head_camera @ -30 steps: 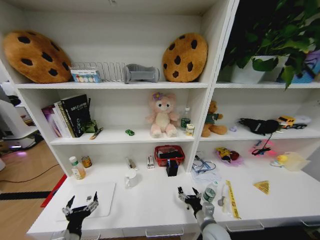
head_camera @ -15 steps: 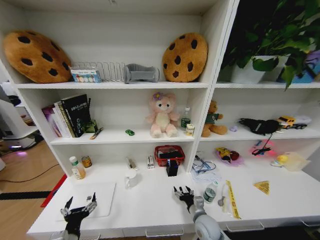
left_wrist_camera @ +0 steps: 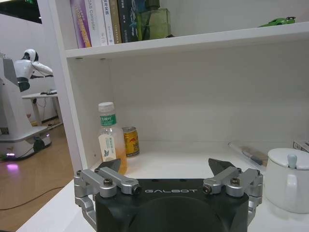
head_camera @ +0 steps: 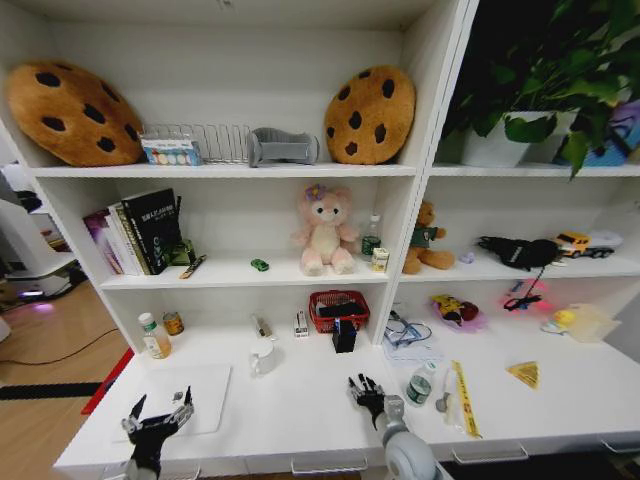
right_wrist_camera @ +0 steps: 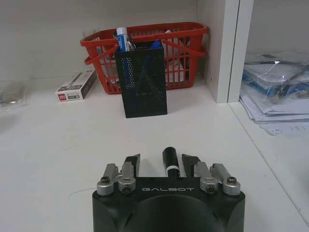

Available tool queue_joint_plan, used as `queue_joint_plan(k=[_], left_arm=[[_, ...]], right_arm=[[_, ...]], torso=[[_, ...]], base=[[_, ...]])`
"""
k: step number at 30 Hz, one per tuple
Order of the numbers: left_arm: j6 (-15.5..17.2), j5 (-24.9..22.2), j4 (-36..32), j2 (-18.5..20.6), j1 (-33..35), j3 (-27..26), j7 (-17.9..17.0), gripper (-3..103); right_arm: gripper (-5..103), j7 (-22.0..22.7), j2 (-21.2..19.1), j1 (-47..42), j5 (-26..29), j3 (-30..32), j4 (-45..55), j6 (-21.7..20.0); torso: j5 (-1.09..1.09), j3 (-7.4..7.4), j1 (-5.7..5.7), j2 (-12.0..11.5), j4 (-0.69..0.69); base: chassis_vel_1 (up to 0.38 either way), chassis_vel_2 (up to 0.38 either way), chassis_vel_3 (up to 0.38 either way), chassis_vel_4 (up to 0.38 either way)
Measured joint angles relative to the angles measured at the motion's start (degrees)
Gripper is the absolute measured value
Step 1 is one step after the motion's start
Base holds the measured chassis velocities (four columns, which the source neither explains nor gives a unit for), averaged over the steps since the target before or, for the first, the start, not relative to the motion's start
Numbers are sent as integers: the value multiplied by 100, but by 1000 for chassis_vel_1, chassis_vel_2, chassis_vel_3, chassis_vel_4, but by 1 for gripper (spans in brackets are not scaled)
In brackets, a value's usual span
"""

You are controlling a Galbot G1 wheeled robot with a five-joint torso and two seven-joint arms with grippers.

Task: Organize the objects on the table.

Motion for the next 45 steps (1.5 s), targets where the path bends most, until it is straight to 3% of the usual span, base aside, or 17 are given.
queue_joint_plan(k=[1,5,11,21,23,24,26,27,28,30,33,36,45], left_arm=[[0,0,0,0,0,0,0,99],[-12,29,37,-17,-2,10,-13,99],[-41,70,62,-36,-5,44,-17,99],[-55,82,74,-41,-12,53,-22,99],[-72,87,81,-37,-16,58,-23,99],[-72,87,81,-37,-16,58,-23,99],[-84,98,81,-35,-13,56,-21,99],[-84,98,81,-35,-13,56,-21,99],[-85,100,73,-34,-7,56,-20,99],[-86,100,68,-33,-3,56,-19,99],[-87,101,62,-30,5,47,-18,99],[-91,101,55,-40,16,39,-17,99],[-94,101,43,-51,53,25,-17,99]], right_arm=[[52,0,0,0,0,0,0,0],[30,-16,-41,61,18,21,-67,-39],[13,-177,-124,21,66,124,-40,-83],[13,-270,-129,-55,61,206,9,-48],[13,-732,-117,-55,-323,353,82,610],[13,-732,-117,-55,-323,353,82,610],[13,-1563,-135,363,-779,447,-59,1806],[13,-1563,-135,363,-779,447,-59,1806],[13,-1813,-144,634,-874,410,-280,2134],[13,-1940,-165,783,-925,366,-402,2264],[13,-2311,-178,1335,-1054,173,-865,2780],[13,-2392,-119,1660,-1049,53,-1140,2989],[13,-2532,71,2291,-1054,-133,-1683,3306]], torso=[[0,0,0,0,0],[0,0,0,0,0],[1,0,0,0,1],[2,0,0,0,0],[3,1,0,-1,0],[3,1,0,-1,0],[2,1,0,0,1],[2,1,0,0,1],[2,0,0,-1,1],[2,1,0,0,0],[1,1,0,-1,0],[2,1,1,-1,2],[1,1,0,-1,0]], base=[[0,0,0,0],[0,0,0,0],[0,0,0,0],[0,0,0,0],[0,0,0,0],[0,0,0,0],[0,0,0,0],[0,0,0,0],[0,0,0,0],[0,0,0,0],[0,0,0,0],[0,0,0,0],[0,0,0,0]])
